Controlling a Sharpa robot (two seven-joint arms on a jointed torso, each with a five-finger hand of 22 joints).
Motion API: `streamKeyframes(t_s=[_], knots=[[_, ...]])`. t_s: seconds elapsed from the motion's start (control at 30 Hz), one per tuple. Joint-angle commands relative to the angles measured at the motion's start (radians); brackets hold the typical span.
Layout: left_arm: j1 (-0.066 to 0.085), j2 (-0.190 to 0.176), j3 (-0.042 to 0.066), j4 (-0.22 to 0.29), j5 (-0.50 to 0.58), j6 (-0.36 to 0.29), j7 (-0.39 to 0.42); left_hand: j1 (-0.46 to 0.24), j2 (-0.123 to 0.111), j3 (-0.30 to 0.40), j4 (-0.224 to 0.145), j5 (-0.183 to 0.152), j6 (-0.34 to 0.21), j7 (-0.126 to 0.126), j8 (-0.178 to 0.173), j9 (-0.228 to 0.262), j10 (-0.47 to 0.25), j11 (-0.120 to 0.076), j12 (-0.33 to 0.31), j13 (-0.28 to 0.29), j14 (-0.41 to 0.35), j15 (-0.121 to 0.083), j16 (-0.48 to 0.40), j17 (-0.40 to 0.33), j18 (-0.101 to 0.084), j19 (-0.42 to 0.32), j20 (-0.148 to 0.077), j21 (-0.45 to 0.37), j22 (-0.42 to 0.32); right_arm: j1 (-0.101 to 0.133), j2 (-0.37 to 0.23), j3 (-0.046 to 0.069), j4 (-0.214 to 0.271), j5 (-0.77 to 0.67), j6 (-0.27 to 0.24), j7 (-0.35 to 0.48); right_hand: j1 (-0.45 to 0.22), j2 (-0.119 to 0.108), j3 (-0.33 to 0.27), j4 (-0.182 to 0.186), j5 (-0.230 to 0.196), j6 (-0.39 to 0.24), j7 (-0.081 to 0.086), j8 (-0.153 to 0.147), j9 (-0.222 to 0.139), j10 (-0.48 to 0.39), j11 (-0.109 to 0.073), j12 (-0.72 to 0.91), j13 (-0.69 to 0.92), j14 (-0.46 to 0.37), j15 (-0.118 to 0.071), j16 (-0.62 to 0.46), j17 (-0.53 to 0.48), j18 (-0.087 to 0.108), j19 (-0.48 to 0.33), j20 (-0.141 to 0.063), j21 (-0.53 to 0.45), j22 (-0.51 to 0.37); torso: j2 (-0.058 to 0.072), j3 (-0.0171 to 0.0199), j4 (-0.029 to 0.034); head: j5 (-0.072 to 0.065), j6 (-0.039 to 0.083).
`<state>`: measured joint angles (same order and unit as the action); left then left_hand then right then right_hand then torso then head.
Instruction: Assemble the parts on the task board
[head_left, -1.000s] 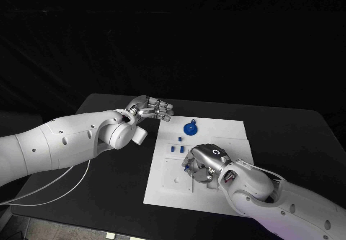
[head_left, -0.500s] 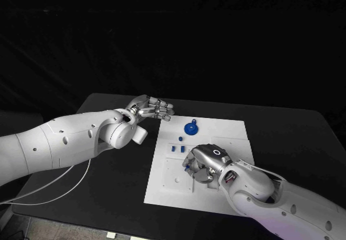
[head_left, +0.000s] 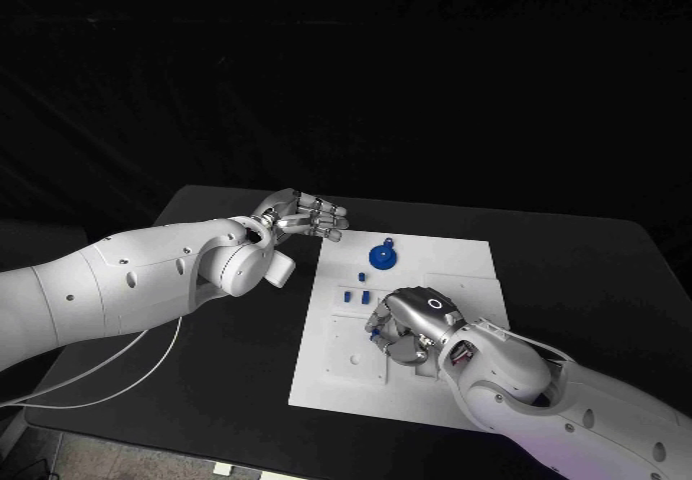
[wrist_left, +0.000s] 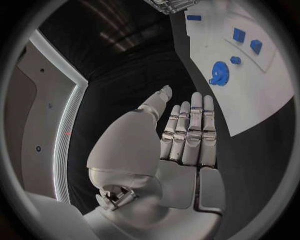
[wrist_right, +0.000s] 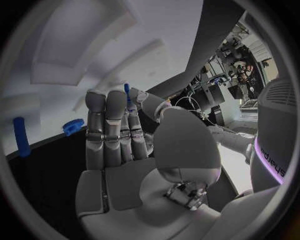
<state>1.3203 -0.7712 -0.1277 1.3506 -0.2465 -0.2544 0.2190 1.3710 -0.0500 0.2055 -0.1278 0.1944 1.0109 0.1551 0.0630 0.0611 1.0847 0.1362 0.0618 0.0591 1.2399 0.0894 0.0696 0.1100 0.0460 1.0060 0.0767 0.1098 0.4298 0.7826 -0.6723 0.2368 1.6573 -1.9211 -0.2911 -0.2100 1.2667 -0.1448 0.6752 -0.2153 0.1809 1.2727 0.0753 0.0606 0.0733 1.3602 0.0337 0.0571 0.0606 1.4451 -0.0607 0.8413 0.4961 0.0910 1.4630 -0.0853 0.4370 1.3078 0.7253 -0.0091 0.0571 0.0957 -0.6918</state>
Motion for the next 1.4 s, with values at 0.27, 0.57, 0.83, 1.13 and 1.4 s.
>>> streamKeyframes(t_s=[0.27,0.57,0.83,1.13,1.4], knots=[[0.001,0.000,0.001,0.001,0.005,0.013,0.005,-0.001,0.008,0.001,0.005,-0.003,-0.010,0.000,0.002,0.002,-0.005,0.001,-0.003,0.000,0.000,0.002,-0.003,0.001,0.002,-0.002,-0.004,0.006,-0.005,-0.001,-0.003,0.000,0.001,-0.017,0.016,-0.004,0.007,0.003,0.005,0.002,0.001,0.010,0.000,0.003,0.001,0.017,-0.012,0.003,0.001,-0.001,-0.007,0.005,-0.001,0.019,0.017,-0.004,0.001,0.047,0.000,-0.0009,-0.0001,0.001,-0.003],[0.001,0.000,0.001,0.000,0.005,0.014,0.005,-0.001,0.008,0.001,0.005,-0.003,-0.010,0.000,0.002,0.002,-0.005,0.001,-0.003,0.000,0.000,0.002,-0.003,0.001,0.002,-0.002,-0.004,0.006,-0.005,-0.001,-0.003,0.000,-0.003,-0.020,0.043,-0.010,0.007,0.003,0.005,0.002,0.001,0.010,0.000,0.003,0.001,0.017,-0.012,0.003,0.001,-0.001,-0.007,0.005,-0.001,0.019,0.017,-0.004,0.001,0.047,0.000,-0.0007,-0.0001,0.003,-0.005],[0.001,0.000,0.001,0.000,0.005,0.014,0.004,-0.001,0.008,0.001,0.005,-0.003,-0.010,0.000,0.002,0.002,-0.005,0.001,-0.003,0.000,0.000,0.002,-0.003,0.001,0.002,-0.002,-0.004,0.006,-0.005,-0.001,-0.004,0.000,-0.004,-0.022,0.054,-0.012,0.007,0.003,0.005,0.002,0.001,0.010,0.000,0.003,0.001,0.017,-0.012,0.003,0.001,-0.001,-0.007,0.005,-0.001,0.019,0.017,-0.004,0.001,0.047,0.000,-0.0009,-0.0003,0.004,-0.006],[0.001,0.000,0.001,0.001,0.005,0.015,0.004,-0.001,0.008,0.001,0.005,-0.003,-0.010,0.000,0.002,0.002,-0.005,0.001,-0.003,0.000,0.000,0.002,-0.003,0.001,0.002,-0.002,-0.004,0.006,-0.005,-0.001,-0.003,0.000,-0.006,-0.038,0.056,-0.027,0.007,0.003,0.005,0.002,0.001,0.010,0.000,0.003,0.001,0.017,-0.012,0.003,0.001,-0.001,-0.007,0.005,-0.001,0.019,0.017,-0.004,0.001,0.047,0.000,-0.0001,-0.0005,0.005,-0.007],[0.001,0.001,0.001,0.001,0.005,0.015,0.004,-0.001,0.008,0.001,0.005,-0.003,-0.010,0.000,0.002,0.002,-0.005,0.001,-0.003,0.000,0.000,0.002,-0.003,0.001,0.002,-0.002,-0.004,0.006,-0.005,-0.001,0.003,0.000,-0.008,-0.045,0.057,-0.037,0.007,0.003,0.004,0.001,-0.002,0.010,0.000,0.003,0.001,0.017,-0.012,0.003,0.001,-0.001,-0.007,0.005,-0.002,0.017,0.017,-0.004,0.000,0.047,0.000,-0.0007,-0.0002,0.003,-0.007]])
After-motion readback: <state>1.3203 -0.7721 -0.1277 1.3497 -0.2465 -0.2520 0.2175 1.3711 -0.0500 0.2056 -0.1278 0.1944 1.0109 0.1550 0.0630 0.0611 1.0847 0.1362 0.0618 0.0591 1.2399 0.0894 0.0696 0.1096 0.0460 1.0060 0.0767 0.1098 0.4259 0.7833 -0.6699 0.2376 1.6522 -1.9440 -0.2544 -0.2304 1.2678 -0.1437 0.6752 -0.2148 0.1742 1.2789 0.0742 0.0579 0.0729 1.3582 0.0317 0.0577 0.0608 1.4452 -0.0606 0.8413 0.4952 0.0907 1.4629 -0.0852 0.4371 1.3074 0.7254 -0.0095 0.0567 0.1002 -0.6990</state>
